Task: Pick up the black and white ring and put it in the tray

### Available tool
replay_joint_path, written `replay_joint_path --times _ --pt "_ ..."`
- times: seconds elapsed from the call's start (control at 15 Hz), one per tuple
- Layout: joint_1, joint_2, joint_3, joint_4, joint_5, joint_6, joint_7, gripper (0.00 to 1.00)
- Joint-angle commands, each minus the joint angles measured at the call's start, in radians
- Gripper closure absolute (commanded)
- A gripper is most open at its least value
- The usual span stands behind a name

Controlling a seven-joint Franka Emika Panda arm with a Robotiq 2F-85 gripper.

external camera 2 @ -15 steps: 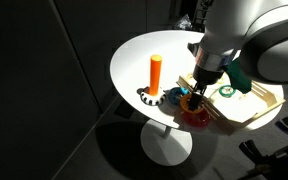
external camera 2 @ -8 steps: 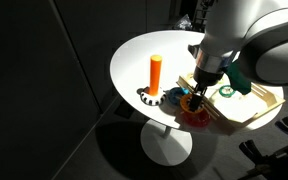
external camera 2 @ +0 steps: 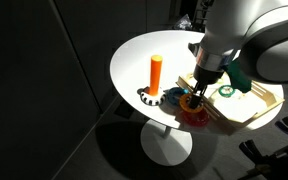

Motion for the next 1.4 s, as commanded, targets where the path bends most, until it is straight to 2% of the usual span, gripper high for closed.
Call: replay_joint_path --times 0.0,0.53,0.87,1.13,1.2,1.27,1.33 --pt "0.011 -0.003 -0.014 0.002 -0.032 0.002 0.038 0.59" --pt "-0.001 -0.056 -0.042 -0.041 -0.039 0.016 0.068 0.59" --pt "-0.018 -0.09 -0.065 -0.109 -0.026 0.024 0.099 0.59" --pt "-0.043 -0.121 -0.053 -0.166 -0.001 0.036 0.087 0.59" --pt "-0.048 -0.128 -0.051 -0.178 0.002 0.037 0.084 0.36" --pt "-0.053 -0.134 -0.047 -0.188 0.008 0.04 0.078 0.21" --pt "-0.057 -0.137 -0.046 -0.195 0.01 0.04 0.077 0.34"
